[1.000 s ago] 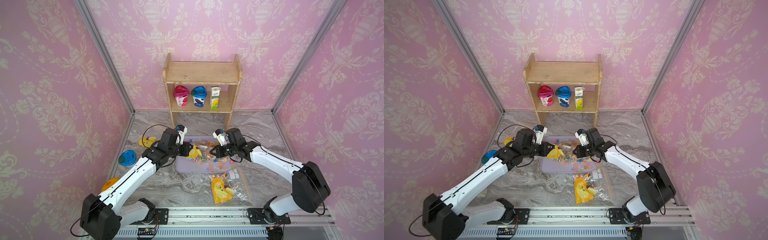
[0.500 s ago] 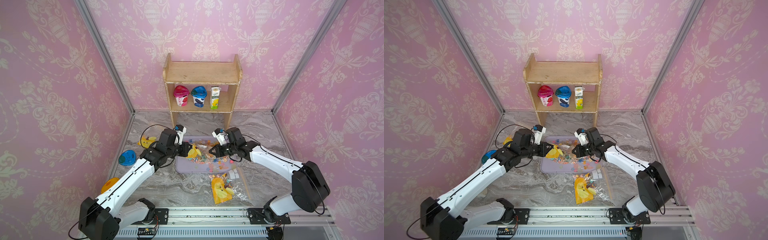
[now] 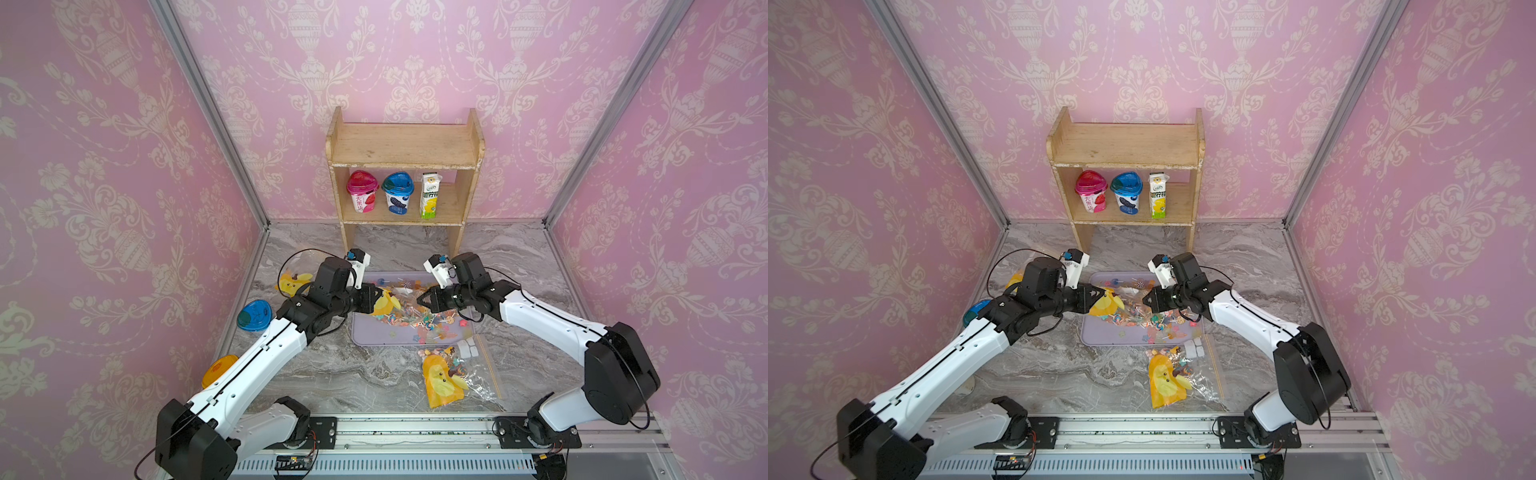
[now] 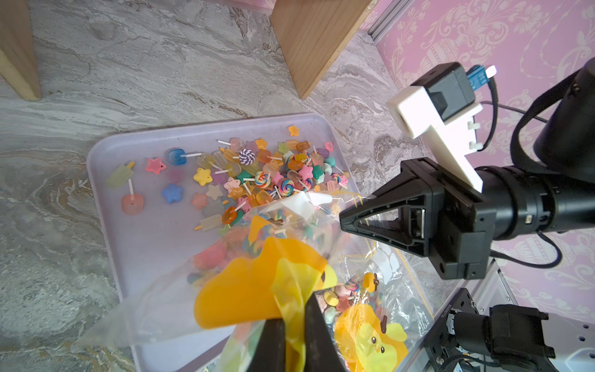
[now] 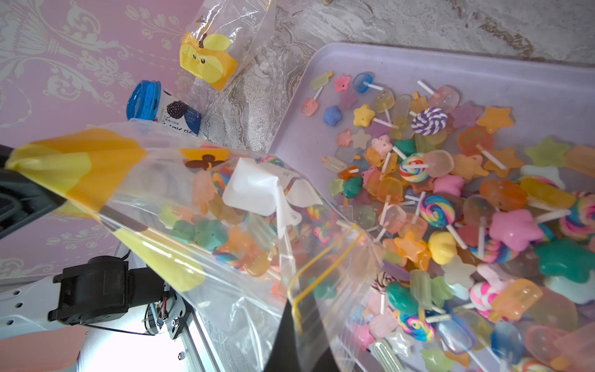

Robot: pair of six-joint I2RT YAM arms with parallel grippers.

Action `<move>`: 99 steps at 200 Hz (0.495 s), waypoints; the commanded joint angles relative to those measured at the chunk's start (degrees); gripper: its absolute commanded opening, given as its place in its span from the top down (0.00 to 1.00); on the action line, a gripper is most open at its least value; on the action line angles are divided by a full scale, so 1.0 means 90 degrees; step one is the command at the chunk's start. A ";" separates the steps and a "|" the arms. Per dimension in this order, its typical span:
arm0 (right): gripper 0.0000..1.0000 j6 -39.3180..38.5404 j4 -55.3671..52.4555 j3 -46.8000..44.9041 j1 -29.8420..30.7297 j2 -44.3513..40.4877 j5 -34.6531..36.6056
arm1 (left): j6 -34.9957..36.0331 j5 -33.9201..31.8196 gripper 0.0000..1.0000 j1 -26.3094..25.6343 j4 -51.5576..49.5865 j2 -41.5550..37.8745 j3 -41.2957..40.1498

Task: Pour candies out of the ziploc bag
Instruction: 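Pour the candies out of the ziploc bag onto the tray.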

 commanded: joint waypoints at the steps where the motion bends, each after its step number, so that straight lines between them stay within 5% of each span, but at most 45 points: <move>1: 1.00 0.0113 -0.0376 0.0099 -0.0001 0.0144 0.0223 | 0.0254 -0.0404 1.00 0.0149 0.0169 -0.0317 0.0390; 99: 1.00 0.0133 -0.0401 0.0294 0.0183 0.0424 0.0227 | 0.0358 -0.0464 1.00 0.0215 -0.0037 -0.0385 0.0496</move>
